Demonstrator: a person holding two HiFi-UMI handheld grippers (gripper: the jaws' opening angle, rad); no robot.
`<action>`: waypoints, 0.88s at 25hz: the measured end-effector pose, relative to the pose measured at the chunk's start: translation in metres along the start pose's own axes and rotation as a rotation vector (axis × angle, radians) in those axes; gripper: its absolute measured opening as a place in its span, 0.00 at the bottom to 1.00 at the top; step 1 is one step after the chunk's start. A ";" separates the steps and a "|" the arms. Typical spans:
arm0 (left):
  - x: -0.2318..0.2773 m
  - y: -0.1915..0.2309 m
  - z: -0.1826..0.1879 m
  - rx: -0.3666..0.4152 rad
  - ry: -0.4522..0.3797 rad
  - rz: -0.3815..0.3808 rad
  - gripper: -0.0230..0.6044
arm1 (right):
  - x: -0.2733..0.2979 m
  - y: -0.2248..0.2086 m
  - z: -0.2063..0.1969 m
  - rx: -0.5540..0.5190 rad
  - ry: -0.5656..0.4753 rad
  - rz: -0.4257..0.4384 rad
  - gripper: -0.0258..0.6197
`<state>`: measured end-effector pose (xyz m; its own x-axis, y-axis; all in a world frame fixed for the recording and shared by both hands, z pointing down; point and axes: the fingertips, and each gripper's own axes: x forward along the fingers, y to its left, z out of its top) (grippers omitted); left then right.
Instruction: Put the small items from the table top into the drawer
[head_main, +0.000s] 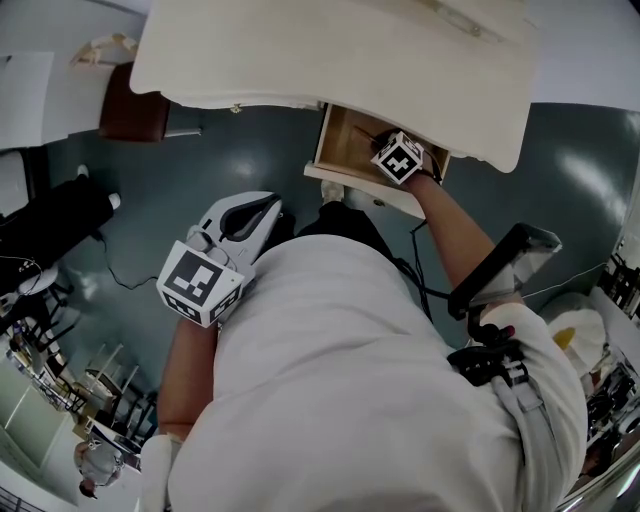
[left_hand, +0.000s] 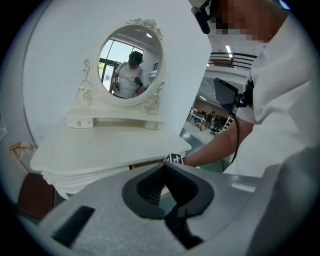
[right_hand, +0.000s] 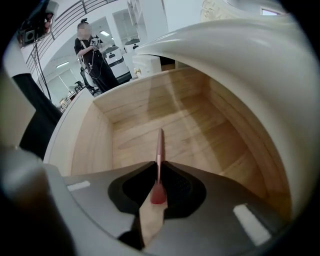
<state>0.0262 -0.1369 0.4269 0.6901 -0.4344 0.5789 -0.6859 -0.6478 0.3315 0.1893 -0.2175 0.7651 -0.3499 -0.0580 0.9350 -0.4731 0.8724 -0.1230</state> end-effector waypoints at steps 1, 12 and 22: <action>0.000 0.000 0.001 0.001 0.002 0.000 0.04 | 0.000 0.000 0.000 -0.004 0.000 0.001 0.11; 0.002 0.002 0.003 -0.015 0.014 0.004 0.04 | 0.000 0.000 0.001 -0.026 -0.014 0.002 0.18; -0.019 0.004 -0.001 0.036 -0.012 -0.036 0.04 | -0.033 0.005 0.009 -0.001 -0.041 -0.064 0.15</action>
<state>0.0101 -0.1311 0.4179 0.7168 -0.4176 0.5584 -0.6522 -0.6849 0.3249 0.1913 -0.2151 0.7304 -0.3515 -0.1334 0.9266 -0.4951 0.8665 -0.0630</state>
